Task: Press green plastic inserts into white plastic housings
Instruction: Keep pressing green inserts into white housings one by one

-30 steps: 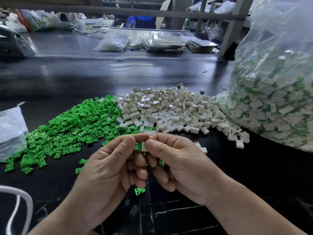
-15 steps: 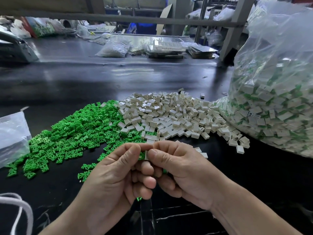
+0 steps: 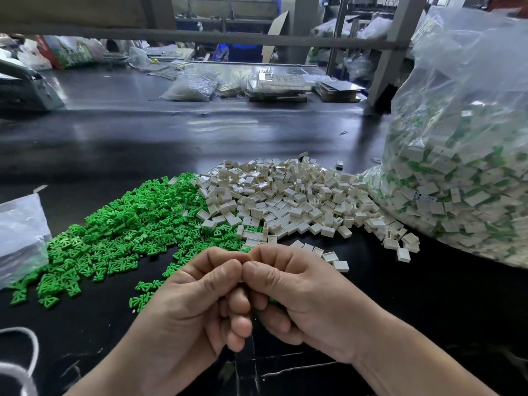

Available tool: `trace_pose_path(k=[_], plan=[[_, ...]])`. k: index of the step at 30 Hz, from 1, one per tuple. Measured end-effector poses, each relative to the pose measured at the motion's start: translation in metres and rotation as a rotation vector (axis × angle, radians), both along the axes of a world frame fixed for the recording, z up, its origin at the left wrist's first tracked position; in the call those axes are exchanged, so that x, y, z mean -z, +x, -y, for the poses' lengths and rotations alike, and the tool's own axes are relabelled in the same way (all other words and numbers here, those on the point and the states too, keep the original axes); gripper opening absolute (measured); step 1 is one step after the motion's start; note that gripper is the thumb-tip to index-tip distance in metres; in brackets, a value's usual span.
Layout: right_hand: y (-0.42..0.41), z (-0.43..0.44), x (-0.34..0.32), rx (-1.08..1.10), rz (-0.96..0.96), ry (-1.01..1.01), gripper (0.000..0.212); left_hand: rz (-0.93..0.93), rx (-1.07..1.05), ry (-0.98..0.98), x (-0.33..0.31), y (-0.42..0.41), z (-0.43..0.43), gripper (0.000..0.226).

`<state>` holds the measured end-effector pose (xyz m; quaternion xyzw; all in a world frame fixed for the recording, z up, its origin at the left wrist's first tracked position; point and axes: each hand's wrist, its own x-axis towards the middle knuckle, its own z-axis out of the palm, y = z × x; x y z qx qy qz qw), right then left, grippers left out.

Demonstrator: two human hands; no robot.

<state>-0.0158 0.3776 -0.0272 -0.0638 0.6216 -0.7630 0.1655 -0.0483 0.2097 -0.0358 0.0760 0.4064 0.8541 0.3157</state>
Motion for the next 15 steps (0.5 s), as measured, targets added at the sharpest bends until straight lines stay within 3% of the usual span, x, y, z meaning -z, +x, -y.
trace_pose_path(k=[11,13,15], plan=[[-0.0004,0.0035,0.0007,0.019,0.012,-0.046,0.026,-0.04,-0.07,-0.008,0.0006,0.0024,-0.0047,0.051],[-0.0018,0.004,0.0012,0.024,0.012,-0.059,0.034,-0.088,-0.088,-0.035,0.0005,0.0024,-0.0064,0.045],[-0.0029,0.0035,0.0012,0.026,0.0,-0.057,0.028,-0.141,-0.103,-0.089,0.0011,0.0017,-0.0068,0.032]])
